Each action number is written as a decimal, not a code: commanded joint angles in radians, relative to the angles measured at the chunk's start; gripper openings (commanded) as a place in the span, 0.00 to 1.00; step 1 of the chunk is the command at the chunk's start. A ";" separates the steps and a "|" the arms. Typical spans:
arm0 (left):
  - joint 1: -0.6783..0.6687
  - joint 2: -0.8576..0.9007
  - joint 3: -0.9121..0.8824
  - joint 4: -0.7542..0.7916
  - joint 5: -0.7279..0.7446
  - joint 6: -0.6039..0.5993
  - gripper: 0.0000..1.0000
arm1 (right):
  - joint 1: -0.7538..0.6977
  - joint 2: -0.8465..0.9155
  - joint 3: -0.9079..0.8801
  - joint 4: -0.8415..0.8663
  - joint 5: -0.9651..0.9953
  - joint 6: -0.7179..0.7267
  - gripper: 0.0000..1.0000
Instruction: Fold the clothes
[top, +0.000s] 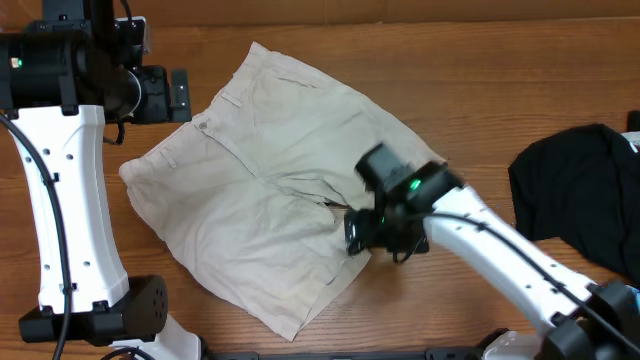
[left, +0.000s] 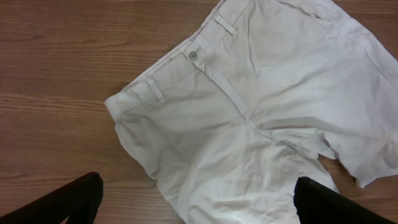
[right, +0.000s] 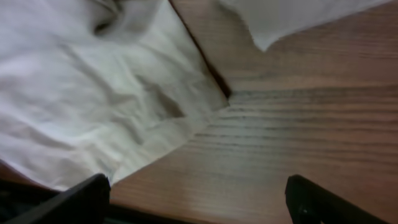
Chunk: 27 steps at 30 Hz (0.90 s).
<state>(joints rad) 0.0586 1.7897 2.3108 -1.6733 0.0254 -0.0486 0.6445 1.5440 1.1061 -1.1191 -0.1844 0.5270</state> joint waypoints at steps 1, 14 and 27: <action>-0.002 0.002 0.006 0.010 0.001 0.019 1.00 | 0.016 -0.007 -0.138 0.135 0.003 0.027 0.89; -0.002 0.032 0.006 0.052 0.001 0.019 1.00 | 0.014 0.071 -0.220 0.334 0.005 -0.064 0.65; -0.002 0.103 0.002 0.043 0.031 0.019 1.00 | 0.014 0.186 -0.220 0.393 0.000 -0.057 0.04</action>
<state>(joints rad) 0.0586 1.8919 2.3100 -1.6299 0.0292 -0.0486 0.6559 1.7023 0.8948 -0.7261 -0.1806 0.4511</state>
